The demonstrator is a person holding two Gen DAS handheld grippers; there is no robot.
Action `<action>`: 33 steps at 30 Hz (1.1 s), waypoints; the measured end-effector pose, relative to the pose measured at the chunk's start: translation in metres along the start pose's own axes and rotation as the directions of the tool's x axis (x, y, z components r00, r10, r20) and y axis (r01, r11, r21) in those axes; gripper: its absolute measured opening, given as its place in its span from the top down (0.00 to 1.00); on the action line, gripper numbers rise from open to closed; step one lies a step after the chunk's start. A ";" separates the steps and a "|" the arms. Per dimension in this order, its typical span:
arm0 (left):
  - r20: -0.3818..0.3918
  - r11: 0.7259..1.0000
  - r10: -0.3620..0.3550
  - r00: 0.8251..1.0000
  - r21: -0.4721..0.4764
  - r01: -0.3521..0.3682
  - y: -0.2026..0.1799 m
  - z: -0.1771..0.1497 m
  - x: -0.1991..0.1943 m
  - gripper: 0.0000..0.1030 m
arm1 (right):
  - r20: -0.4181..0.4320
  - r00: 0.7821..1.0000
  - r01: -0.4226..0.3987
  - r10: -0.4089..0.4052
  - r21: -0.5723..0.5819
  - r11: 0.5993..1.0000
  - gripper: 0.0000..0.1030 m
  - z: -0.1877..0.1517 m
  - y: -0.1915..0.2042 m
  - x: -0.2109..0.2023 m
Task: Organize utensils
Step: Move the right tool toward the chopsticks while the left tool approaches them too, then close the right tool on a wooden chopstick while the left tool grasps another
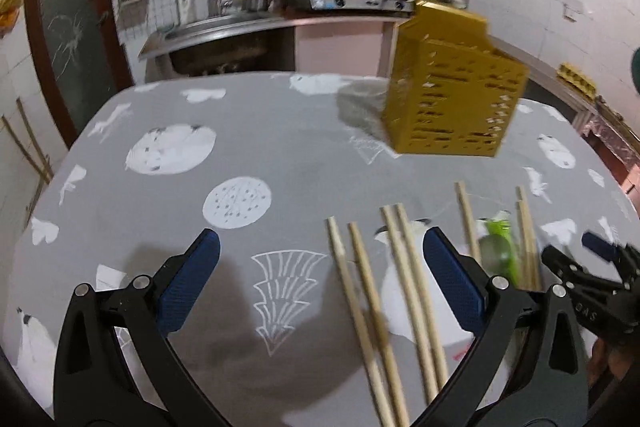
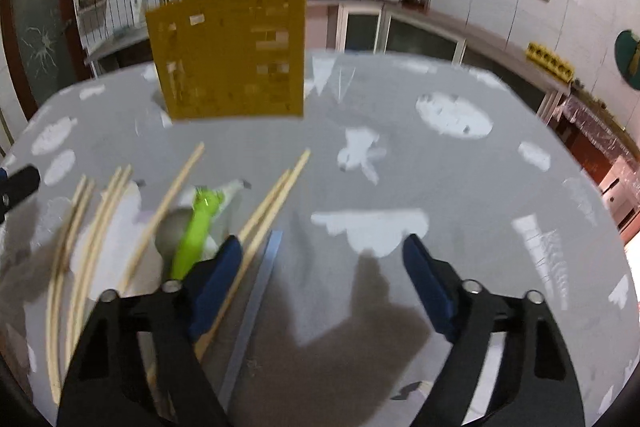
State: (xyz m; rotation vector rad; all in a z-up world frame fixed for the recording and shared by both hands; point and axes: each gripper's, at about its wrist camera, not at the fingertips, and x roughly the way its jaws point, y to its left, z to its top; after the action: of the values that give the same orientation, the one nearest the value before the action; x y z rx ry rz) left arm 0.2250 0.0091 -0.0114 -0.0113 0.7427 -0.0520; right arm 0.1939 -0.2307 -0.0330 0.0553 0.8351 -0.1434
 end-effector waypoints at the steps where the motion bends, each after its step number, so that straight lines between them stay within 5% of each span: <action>1: -0.010 1.000 0.010 1.000 -0.007 -0.010 0.002 -0.002 0.004 0.05 | -0.015 1.000 -0.002 0.003 0.012 1.000 0.32 -0.001 -0.002 0.004; 7: -0.046 0.998 0.061 0.997 0.006 -0.060 0.004 -0.008 0.021 0.05 | -0.041 0.999 -0.004 0.005 0.015 1.000 0.38 0.002 0.000 0.010; 20: -0.128 0.997 0.068 0.989 -0.037 -0.073 0.015 -0.011 0.039 0.05 | -0.071 0.997 -0.031 0.035 0.049 0.998 0.87 0.011 0.013 0.020; 33: -0.158 0.993 0.117 0.980 -0.003 -0.119 0.014 -0.005 0.050 0.11 | -0.053 0.996 -0.069 0.073 0.070 0.995 0.89 0.012 0.008 0.022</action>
State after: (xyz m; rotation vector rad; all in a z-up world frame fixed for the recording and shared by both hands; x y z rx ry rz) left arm 0.2592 0.0201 -0.0491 0.0253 0.9009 0.0659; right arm 0.2190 -0.2261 -0.0413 0.1535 0.8821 -0.1039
